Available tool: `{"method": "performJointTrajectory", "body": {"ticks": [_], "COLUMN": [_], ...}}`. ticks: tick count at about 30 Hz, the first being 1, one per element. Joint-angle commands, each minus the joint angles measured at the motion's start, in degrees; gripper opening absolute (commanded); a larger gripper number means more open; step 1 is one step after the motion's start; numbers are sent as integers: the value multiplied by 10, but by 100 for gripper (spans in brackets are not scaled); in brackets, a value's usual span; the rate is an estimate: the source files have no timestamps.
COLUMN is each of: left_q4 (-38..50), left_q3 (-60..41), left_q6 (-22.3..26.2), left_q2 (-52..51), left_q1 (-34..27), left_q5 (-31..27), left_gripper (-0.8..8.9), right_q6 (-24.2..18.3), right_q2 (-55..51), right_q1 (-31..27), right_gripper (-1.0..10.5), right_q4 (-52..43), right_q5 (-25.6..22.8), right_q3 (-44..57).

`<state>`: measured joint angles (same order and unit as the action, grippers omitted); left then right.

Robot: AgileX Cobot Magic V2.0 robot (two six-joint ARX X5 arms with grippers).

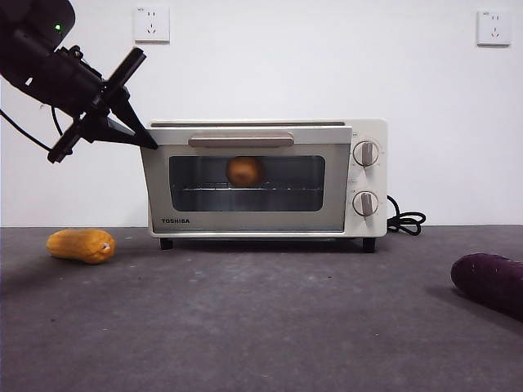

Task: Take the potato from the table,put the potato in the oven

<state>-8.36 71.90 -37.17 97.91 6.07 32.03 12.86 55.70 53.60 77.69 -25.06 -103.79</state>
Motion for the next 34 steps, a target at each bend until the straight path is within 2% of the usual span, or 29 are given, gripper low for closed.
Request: {"method": "performJointTrajectory", "body": {"ticks": [1,9,12,15,20,28,34], "left_q4": [10,66,75,75,43,-56,-111], "left_q3": [6,6,6,6,6,6,6], "left_q6": [1,-8,-15,-9,37,124,134], "left_q2": [-1,-1,-1,-3,-44,-190,-297], "left_q1": [0,2,1,1,9,13,7], "left_q5": [-11,-38,-34,5,18,-11,-10], "left_gripper": [-7,-7,-7,-7,-6,-5,-4], "right_q6": [6,6,6,5,4,4,4], "right_q2": [0,0,0,1,1,0,1], "right_q1": [1,1,1,1,1,1,1], "right_gripper": [-3,-3,-1,1,1,2,2], "right_q4": [12,12,12,12,12,12,12], "right_q5": [1,-1,-2,-17,-52,-76,-75], "right_q3": [5,5,5,5,5,5,5]}}
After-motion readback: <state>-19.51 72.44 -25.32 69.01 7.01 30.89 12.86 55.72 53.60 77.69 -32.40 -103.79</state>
